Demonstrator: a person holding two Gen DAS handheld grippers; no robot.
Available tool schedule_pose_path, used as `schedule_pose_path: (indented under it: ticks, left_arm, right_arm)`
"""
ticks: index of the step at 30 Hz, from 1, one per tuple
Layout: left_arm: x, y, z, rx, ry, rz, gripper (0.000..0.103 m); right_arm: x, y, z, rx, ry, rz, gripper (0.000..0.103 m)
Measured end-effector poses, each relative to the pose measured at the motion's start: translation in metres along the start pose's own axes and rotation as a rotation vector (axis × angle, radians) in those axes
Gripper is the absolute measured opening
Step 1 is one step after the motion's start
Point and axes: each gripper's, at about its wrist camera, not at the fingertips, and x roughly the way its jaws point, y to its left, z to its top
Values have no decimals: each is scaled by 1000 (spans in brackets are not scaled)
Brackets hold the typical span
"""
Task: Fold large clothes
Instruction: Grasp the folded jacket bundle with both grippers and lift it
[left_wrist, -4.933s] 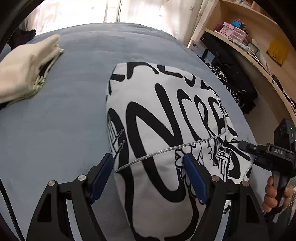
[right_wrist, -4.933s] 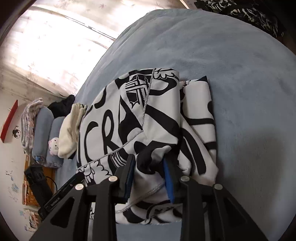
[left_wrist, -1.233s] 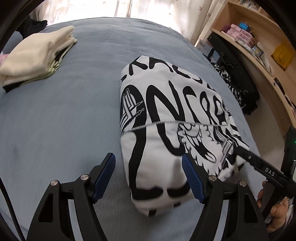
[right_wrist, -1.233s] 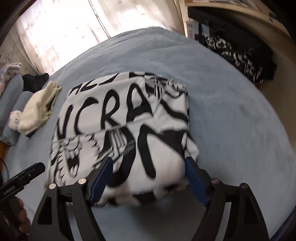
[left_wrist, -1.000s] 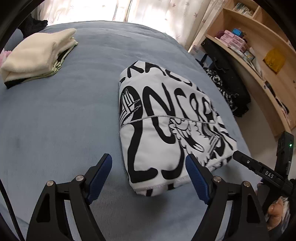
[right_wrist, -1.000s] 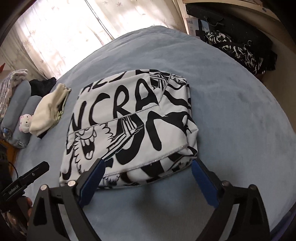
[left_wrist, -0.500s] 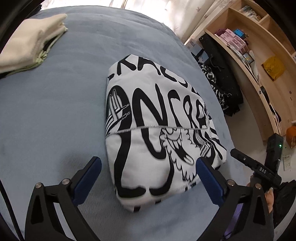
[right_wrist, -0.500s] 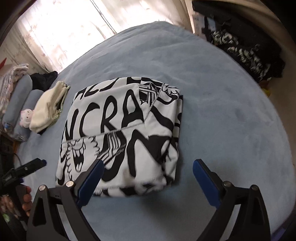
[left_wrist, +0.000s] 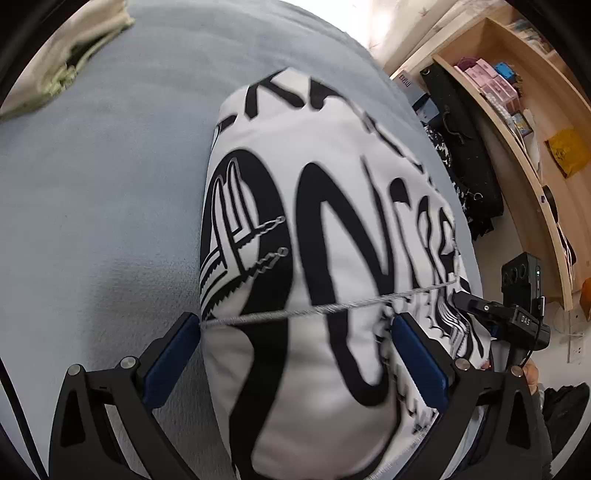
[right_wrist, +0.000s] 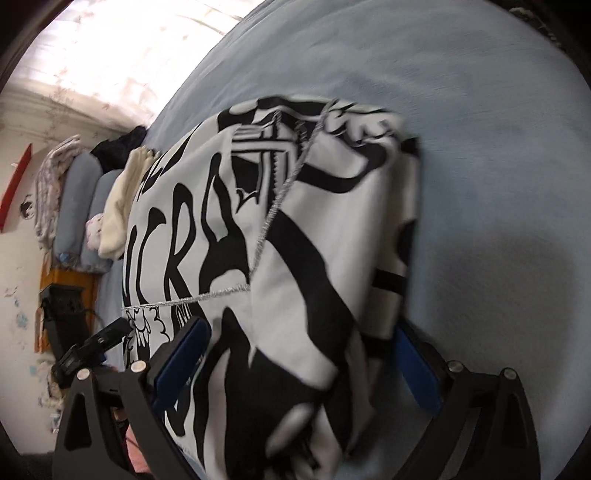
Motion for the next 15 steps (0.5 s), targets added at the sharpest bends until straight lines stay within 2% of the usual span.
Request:
schedule_pose_path:
  ticks: [3,7,9,12,15]
  left_arm:
    - [18,9,2,-49,35,-63,103]
    - [26,8,6,-31,36,-78,103]
    - [29,8,9,-22,40,-83,103]
    - [32,5,15,-6,43,-77,103]
    - [35,-2,18,15,48,-57,103]
  right_arm:
    - [11,7,7,-47,32,77,103]
    - [28,16,15,-144,102,136,103]
    - [33,14,20,-142,115,176,103]
    - [43,13,27,-118,140,186,103]
    - [40,9,25,-93,111,201,103]
